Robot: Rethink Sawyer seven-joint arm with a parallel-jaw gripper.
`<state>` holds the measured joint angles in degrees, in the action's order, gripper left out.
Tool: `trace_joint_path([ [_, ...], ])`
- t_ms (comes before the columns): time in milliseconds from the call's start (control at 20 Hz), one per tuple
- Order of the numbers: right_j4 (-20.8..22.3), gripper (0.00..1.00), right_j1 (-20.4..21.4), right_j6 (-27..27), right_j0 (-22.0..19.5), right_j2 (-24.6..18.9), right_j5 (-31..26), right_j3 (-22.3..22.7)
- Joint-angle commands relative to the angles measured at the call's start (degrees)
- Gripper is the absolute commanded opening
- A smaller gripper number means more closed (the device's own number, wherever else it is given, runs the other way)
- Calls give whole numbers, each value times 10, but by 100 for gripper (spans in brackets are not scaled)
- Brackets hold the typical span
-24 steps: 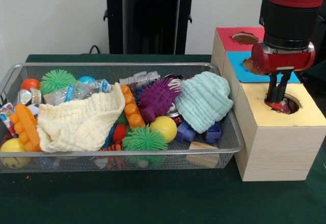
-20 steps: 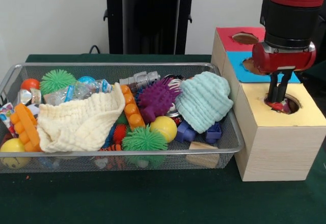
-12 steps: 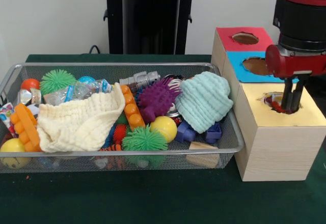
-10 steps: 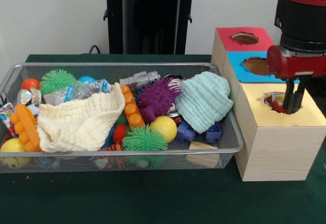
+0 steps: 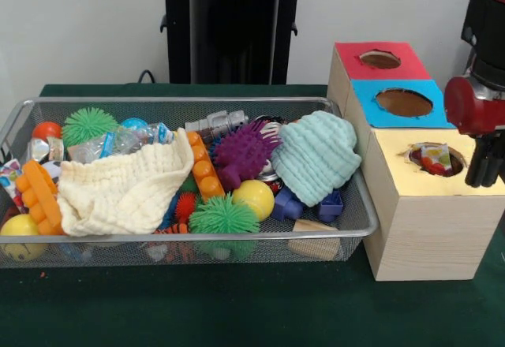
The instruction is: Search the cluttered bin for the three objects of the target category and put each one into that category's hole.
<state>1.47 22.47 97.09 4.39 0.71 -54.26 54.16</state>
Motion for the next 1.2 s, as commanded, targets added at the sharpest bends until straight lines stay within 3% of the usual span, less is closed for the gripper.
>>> trace_joint_path([
  [50,-6,0,-2,48,-22,-17,-131,-121],
  [350,-8,0,61,-39,-58,-33,-200,-111],
  [500,1,0,75,-88,-79,-40,-202,-88],
  [900,28,0,100,-225,-164,-82,-123,21],
  [1200,46,0,93,-295,-223,-122,-81,67],
])
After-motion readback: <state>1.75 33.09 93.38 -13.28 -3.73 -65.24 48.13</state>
